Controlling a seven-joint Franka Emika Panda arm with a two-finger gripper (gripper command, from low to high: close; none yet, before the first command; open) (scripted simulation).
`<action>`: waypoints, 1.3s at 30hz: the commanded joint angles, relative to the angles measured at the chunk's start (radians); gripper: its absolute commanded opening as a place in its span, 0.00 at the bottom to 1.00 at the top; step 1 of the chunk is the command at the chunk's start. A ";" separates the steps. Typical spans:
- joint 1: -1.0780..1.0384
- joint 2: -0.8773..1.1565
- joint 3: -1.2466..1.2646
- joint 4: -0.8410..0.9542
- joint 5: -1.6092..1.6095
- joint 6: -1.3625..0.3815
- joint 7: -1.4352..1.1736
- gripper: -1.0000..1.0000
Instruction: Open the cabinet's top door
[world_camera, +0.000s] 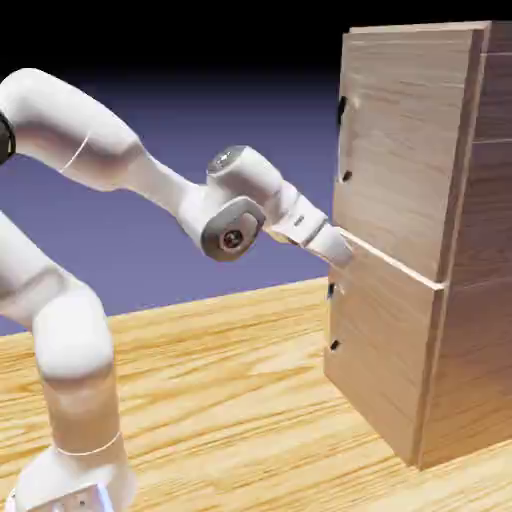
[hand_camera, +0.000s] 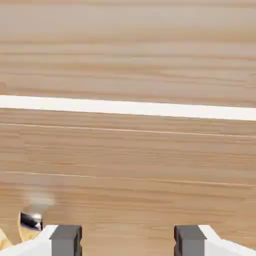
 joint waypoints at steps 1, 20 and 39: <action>-0.023 -0.019 0.020 0.006 0.044 -0.009 0.043 0.50; -0.454 -0.381 0.402 0.123 0.870 -0.189 0.858 0.50; -0.885 -0.744 0.785 0.239 1.696 -0.369 1.673 0.50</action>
